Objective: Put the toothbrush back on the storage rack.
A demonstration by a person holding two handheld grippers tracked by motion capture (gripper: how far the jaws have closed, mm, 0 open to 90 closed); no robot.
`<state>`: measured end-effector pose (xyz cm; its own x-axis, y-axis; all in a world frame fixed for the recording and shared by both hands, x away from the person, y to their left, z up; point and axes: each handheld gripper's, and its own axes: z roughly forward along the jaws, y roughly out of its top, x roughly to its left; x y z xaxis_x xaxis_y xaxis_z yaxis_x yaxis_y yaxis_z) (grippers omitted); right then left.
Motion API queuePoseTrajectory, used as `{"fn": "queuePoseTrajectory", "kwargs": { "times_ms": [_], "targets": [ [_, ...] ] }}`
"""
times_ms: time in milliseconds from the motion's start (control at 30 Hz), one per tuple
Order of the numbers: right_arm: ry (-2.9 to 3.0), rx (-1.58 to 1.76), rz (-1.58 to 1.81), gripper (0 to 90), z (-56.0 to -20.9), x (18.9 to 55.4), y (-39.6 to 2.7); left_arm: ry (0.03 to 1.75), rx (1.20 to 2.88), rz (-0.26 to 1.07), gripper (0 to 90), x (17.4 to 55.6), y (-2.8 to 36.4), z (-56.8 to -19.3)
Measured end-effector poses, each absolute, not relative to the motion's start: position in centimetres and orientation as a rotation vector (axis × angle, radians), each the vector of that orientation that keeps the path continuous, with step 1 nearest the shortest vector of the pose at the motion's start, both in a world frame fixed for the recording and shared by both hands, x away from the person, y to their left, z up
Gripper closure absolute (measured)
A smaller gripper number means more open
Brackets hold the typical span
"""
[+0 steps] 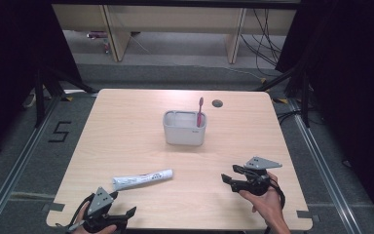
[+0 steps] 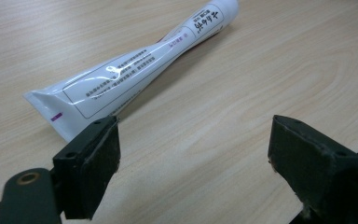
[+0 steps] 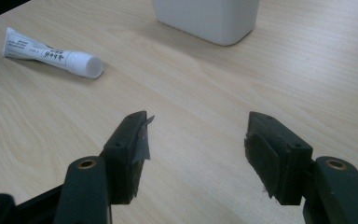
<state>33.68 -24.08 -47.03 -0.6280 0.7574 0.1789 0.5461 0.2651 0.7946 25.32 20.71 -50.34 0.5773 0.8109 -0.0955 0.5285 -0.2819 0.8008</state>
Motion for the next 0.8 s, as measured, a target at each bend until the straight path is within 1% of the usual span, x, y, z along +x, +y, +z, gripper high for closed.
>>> {"fn": "queuePoseTrajectory", "kwargs": {
  "times_ms": [33, 100, 133, 167, 200, 233, 267, 400, 467, 533, 567, 633, 733, 800],
  "targets": [
    [2.300, 1.156, 1.283, 39.8, -47.2, 33.8, -24.3, 1.078, 1.953, 0.420, 16.3, 25.3, 20.6, -50.3],
    [2.303, 1.173, 1.279, 39.9, -47.3, 33.4, -24.3, 1.061, 1.990, 0.423, 16.3, 25.4, 20.7, -50.2],
    [2.317, 1.193, 1.282, 39.9, -47.4, 33.2, -24.3, 1.078, 1.954, 0.422, 16.3, 25.5, 20.5, -50.2],
    [2.322, 1.212, 1.276, 39.9, -47.5, 32.9, -24.4, 1.066, 1.984, 0.427, 16.3, 25.6, 20.7, -50.1],
    [2.322, 1.212, 1.276, 39.9, -47.5, 32.9, -24.4, 1.078, 1.959, 0.426, 16.3, 25.6, 20.5, -50.1],
    [2.323, 1.194, 1.279, 39.9, -47.6, 32.8, -24.5, 1.073, 1.981, 0.428, 16.5, 25.7, 20.6, -49.9],
    [2.318, 1.186, 1.278, 40.0, -47.7, 32.6, -24.5, 1.081, 1.954, 0.433, 16.8, 25.8, 20.4, -50.0],
    [2.343, 1.204, 1.278, 40.0, -47.8, 31.9, -24.6, 1.067, 1.978, 0.435, 18.8, 26.3, 20.2, -49.6],
    [2.338, 1.208, 1.272, 40.0, -47.8, 31.6, -24.7, 1.081, 1.939, 0.435, 19.4, 26.5, 19.8, -49.7],
    [2.332, 1.176, 1.252, 39.9, -47.8, 31.4, -25.0, 1.066, 1.965, 0.432, 24.0, 26.7, 19.8, -49.5],
    [2.329, 1.192, 1.271, 39.9, -47.8, 31.2, -25.0, 1.069, 1.945, 0.430, 24.0, 26.9, 19.6, -49.5],
    [2.331, 1.203, 1.258, 39.4, -47.8, 30.7, -25.4, 1.063, 1.931, 0.428, 30.5, 27.1, 19.3, -49.4],
    [2.328, 1.177, 1.261, 39.1, -48.0, 30.6, -25.6, 1.052, 1.940, 0.427, 32.5, 27.4, 18.9, -49.2],
    [2.328, 1.194, 1.279, 38.4, -48.1, 30.2, -25.8, 1.043, 1.944, 0.431, 35.9, 27.6, 18.6, -49.2]
  ]
}}
